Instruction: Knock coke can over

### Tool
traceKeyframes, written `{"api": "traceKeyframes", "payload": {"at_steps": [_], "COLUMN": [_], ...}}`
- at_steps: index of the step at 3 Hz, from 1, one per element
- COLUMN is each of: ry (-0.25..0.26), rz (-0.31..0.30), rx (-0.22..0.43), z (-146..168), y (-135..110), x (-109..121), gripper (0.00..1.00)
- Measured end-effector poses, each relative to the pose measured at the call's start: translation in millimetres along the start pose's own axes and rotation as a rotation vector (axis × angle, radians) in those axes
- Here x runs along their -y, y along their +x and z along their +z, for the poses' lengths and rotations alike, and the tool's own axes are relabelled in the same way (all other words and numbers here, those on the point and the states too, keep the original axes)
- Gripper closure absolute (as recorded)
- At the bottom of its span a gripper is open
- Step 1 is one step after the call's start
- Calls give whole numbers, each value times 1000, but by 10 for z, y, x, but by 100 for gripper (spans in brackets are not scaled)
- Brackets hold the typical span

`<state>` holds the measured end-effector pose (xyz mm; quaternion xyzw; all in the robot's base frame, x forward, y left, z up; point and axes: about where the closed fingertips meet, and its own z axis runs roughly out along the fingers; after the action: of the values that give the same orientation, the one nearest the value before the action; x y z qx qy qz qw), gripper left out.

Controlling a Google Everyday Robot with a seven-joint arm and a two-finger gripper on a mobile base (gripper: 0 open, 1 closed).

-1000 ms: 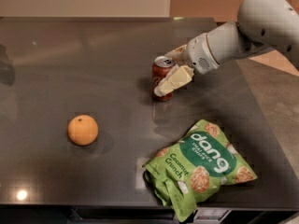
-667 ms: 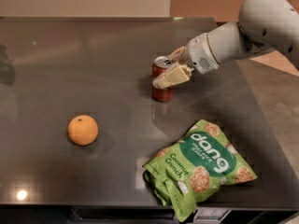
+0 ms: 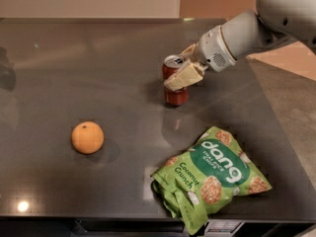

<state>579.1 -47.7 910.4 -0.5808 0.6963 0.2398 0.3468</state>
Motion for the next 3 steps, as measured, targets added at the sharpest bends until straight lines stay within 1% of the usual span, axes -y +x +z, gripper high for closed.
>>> {"api": "traceKeyframes", "payload": {"at_steps": [1, 2, 3], "ry": [19, 47, 55], "rz": [-33, -91, -146], "rx": [-137, -315, -453], "z": [-158, -298, -355], "y": [-23, 22, 83], "x": [-82, -140, -196], "gripper": [100, 100, 100]}}
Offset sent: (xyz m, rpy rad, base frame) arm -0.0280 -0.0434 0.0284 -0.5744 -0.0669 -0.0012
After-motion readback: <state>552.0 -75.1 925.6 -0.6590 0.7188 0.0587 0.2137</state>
